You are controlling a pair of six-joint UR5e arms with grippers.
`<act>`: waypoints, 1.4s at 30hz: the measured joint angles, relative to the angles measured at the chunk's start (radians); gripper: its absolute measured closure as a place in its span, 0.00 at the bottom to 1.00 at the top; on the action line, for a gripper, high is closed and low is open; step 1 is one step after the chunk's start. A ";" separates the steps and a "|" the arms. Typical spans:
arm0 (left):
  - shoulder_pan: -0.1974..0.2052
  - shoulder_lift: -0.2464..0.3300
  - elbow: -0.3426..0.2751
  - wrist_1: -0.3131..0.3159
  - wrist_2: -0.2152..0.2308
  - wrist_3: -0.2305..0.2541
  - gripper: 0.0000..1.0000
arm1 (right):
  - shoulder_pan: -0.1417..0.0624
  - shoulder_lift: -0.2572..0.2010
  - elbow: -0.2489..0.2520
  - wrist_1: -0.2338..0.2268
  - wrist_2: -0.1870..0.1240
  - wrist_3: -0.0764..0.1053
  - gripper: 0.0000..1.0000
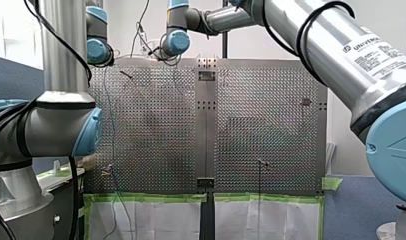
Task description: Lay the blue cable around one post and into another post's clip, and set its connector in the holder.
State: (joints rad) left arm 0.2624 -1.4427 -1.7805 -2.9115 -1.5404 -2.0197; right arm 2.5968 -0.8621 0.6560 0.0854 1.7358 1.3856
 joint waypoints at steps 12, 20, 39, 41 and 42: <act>0.026 -0.070 0.029 0.008 0.014 -0.009 0.00 | -0.012 0.073 -0.111 0.033 -0.001 0.005 0.98; 0.035 -0.125 0.029 0.010 0.038 0.019 0.00 | -0.034 0.077 -0.141 0.036 -0.001 0.014 0.98; 0.016 -0.185 0.028 0.023 0.060 0.008 0.00 | -0.091 0.133 -0.129 0.100 0.072 0.085 0.98; 0.015 -0.186 0.025 0.025 0.059 0.001 0.00 | -0.100 0.134 -0.118 0.108 0.086 0.090 0.98; 0.014 -0.186 0.024 0.028 0.058 -0.004 0.00 | -0.108 0.133 -0.109 0.108 0.096 0.093 0.98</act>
State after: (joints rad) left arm 0.2767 -1.6285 -1.7568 -2.8833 -1.4823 -2.0232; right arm 2.4892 -0.7287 0.5467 0.1931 1.8313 1.4789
